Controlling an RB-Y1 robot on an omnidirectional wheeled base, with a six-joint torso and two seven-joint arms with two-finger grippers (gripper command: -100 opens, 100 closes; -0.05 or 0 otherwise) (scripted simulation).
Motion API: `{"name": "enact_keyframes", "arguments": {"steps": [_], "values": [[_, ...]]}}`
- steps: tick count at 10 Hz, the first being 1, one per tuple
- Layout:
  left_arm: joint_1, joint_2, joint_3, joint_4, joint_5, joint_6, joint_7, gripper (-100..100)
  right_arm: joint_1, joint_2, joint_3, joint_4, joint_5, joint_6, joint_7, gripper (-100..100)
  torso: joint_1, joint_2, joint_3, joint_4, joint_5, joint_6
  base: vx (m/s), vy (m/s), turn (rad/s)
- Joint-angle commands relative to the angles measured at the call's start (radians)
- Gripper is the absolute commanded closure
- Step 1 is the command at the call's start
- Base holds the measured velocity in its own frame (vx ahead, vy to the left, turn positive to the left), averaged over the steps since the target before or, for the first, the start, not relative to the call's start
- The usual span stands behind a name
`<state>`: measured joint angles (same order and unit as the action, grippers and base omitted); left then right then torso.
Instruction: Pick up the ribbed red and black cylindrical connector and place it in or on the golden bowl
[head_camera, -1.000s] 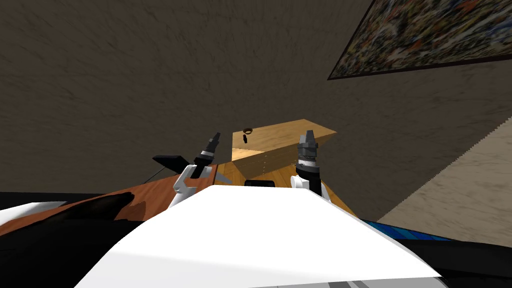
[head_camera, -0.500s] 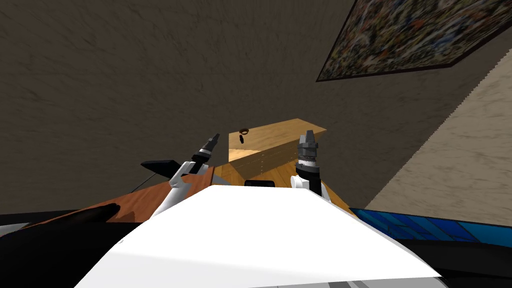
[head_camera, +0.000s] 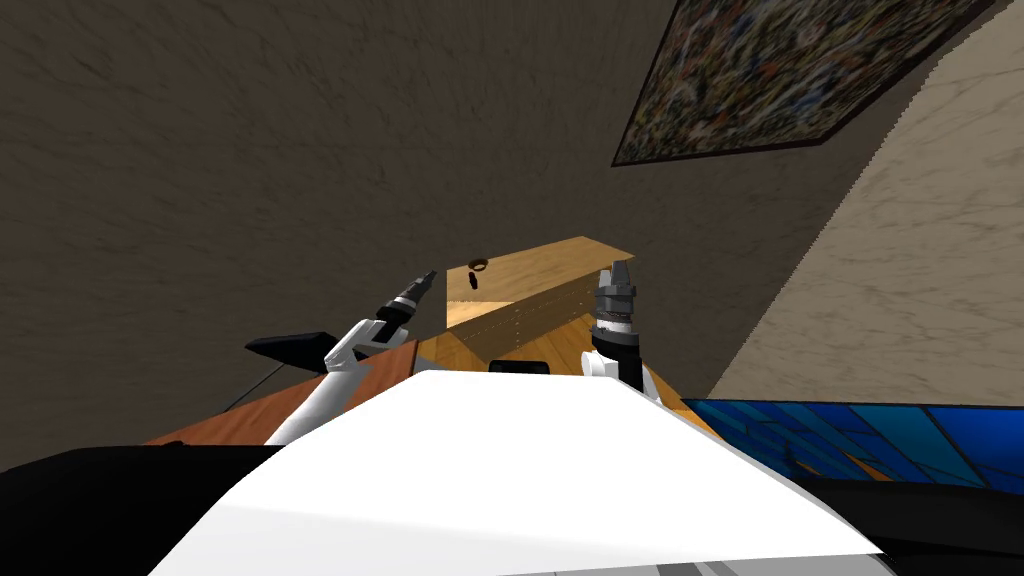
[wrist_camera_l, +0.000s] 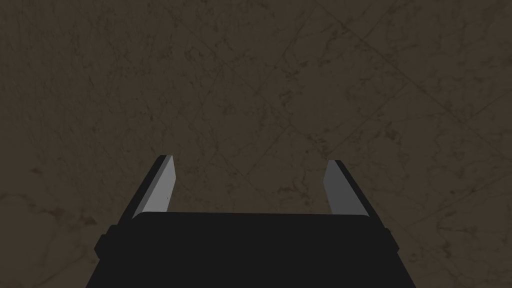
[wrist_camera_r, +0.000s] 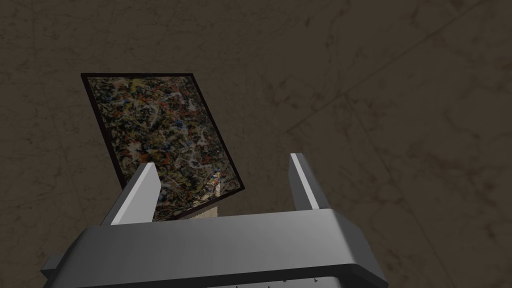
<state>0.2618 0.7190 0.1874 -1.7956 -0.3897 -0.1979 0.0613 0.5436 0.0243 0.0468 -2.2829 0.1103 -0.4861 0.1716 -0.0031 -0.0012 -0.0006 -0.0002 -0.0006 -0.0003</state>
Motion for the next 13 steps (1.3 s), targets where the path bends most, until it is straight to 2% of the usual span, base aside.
{"name": "enact_keyframes", "arguments": {"steps": [1, 3, 4, 5, 6, 7, 8, 9, 10, 13], "values": [[-0.008, 0.032, -0.004, 0.025, 0.002, 0.008, 0.010, -100, 0.000, 0.000, 0.000, 0.000, 0.000, 0.000, 0.000, 0, 0.000, 0.000, 0.000, 0.000, 0.000, 0.000, 0.017, -0.044, -0.072], [-0.009, 0.100, -0.035, 0.090, 0.013, 0.045, 0.032, -100, 0.000, 0.000, 0.000, 0.000, 0.000, 0.000, 0.000, 0, 0.000, -0.001, -0.001, 0.000, 0.000, 0.000, 0.032, -0.070, -0.176], [-0.009, 0.113, -0.035, 0.090, 0.013, 0.045, 0.032, -100, 0.000, 0.000, 0.000, 0.000, 0.000, 0.000, 0.000, 0, -0.001, -0.002, -0.001, 0.000, 0.000, 0.000, 0.039, -0.059, -0.065], [-0.007, 0.152, -0.056, 0.123, 0.023, 0.063, 0.043, -100, 0.000, 0.000, 0.000, 0.000, 0.000, 0.000, 0.000, 0, -0.001, -0.002, -0.001, 0.000, 0.000, 0.000, 0.055, -0.080, -0.148], [-0.007, 0.154, -0.056, 0.123, 0.023, 0.063, 0.043, -100, 0.000, 0.000, 0.000, 0.000, 0.000, 0.000, 0.000, 0, -0.002, -0.003, -0.001, -0.001, 0.000, 0.000, 0.041, -0.061, -0.063], [-0.004, 0.194, -0.078, 0.156, 0.036, 0.082, 0.055, -100, 0.000, 0.000, 0.000, 0.000, 0.000, 0.000, 0.000, 0, -0.001, -0.002, -0.001, 0.000, 0.000, -0.001, 0.043, -0.073, -0.138], [-0.004, 0.194, -0.078, 0.156, 0.036, 0.082, 0.055, -100, 0.000, 0.000, 0.000, 0.000, 0.000, 0.000, 0.000, 0, -0.001, -0.002, -0.001, -0.001, 0.000, 0.000, 0.036, -0.055, -0.069], [-0.001, 0.234, -0.104, 0.189, 0.051, 0.100, 0.067, -100, 0.000, 0.000, 0.000, 0.000, 0.000, 0.000, 0.000, 0, 0.000, -0.001, -0.001, 0.000, 0.000, -0.001, 0.047, -0.067, -0.141], [-0.001, 0.234, -0.104, 0.189, 0.051, 0.100, 0.067, -100, 0.000, 0.000, 0.000, 0.000, 0.000, 0.000, 0.000, 0, -0.001, -0.002, -0.001, 0.000, 0.000, 0.000, 0.039, -0.055, -0.066], [0.015, 0.337, -0.188, 0.286, 0.105, 0.152, 0.102, -100, 0.000, 0.000, 0.000, 0.000, 0.000, 0.000, 0.000, 0, -0.003, -0.004, -0.002, -0.001, -0.001, 0.000, 0.070, -0.104, -0.199]]}}
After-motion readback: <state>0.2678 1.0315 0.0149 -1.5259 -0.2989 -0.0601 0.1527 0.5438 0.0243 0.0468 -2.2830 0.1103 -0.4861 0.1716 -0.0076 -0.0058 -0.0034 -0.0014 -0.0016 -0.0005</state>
